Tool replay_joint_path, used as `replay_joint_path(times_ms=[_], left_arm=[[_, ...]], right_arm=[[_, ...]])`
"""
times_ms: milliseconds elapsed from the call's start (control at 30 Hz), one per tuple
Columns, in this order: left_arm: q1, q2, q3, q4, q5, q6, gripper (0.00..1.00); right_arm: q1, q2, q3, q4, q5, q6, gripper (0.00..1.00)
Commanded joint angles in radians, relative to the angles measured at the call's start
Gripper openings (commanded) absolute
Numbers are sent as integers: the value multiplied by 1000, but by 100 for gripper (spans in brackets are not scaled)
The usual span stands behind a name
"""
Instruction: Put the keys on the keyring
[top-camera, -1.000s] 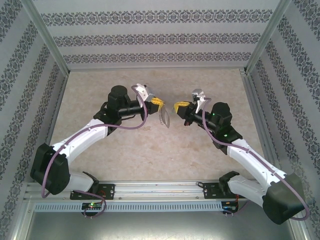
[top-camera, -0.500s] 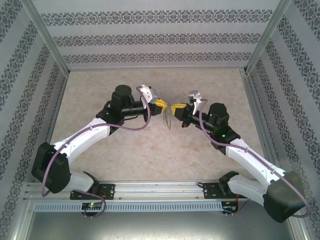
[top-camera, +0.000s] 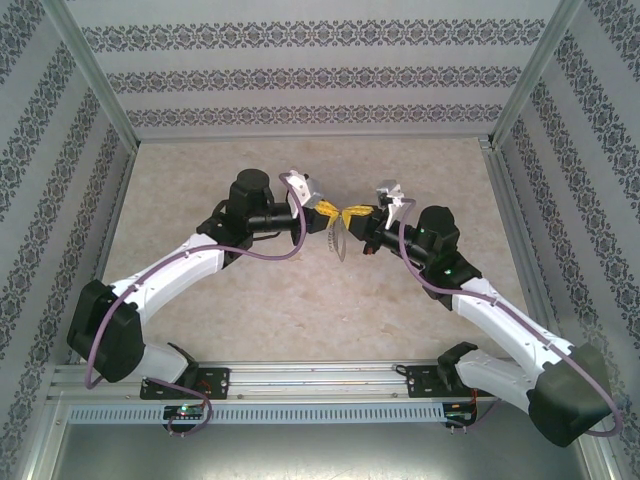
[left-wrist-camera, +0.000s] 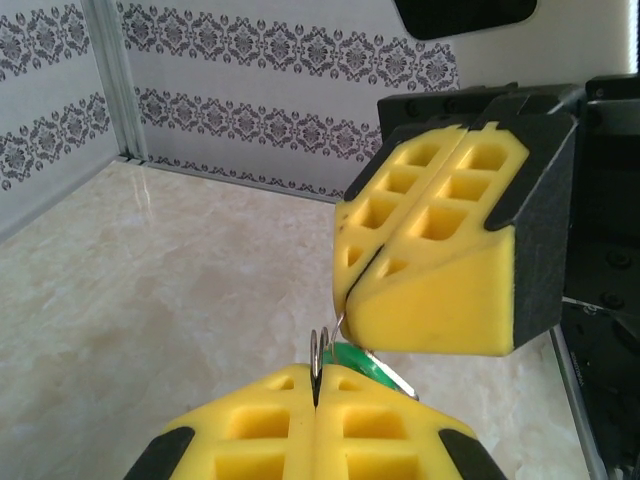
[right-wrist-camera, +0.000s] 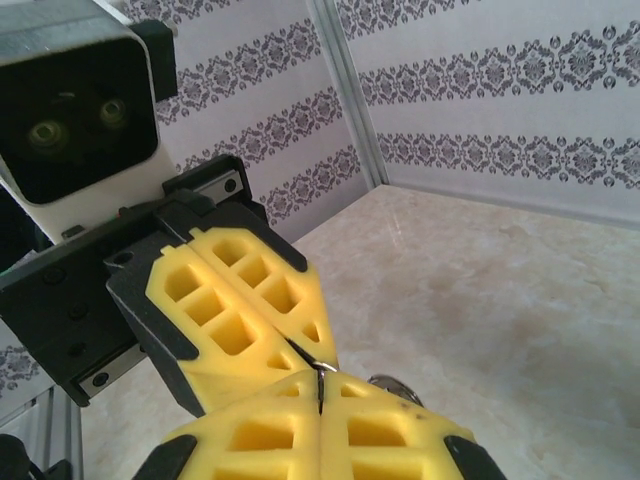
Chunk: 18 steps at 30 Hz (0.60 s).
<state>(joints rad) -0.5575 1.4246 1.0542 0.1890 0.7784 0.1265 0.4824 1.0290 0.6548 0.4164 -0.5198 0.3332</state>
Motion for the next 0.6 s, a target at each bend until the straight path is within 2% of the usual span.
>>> replay_joint_path(times_ms=[0, 567], left_arm=[[-18, 9, 37, 0, 21, 25, 0], [-30, 1, 49, -17, 24, 35, 0]], right_arm=[[12, -20, 33, 33, 17, -24, 0], [7, 17, 35, 38, 24, -28, 0]])
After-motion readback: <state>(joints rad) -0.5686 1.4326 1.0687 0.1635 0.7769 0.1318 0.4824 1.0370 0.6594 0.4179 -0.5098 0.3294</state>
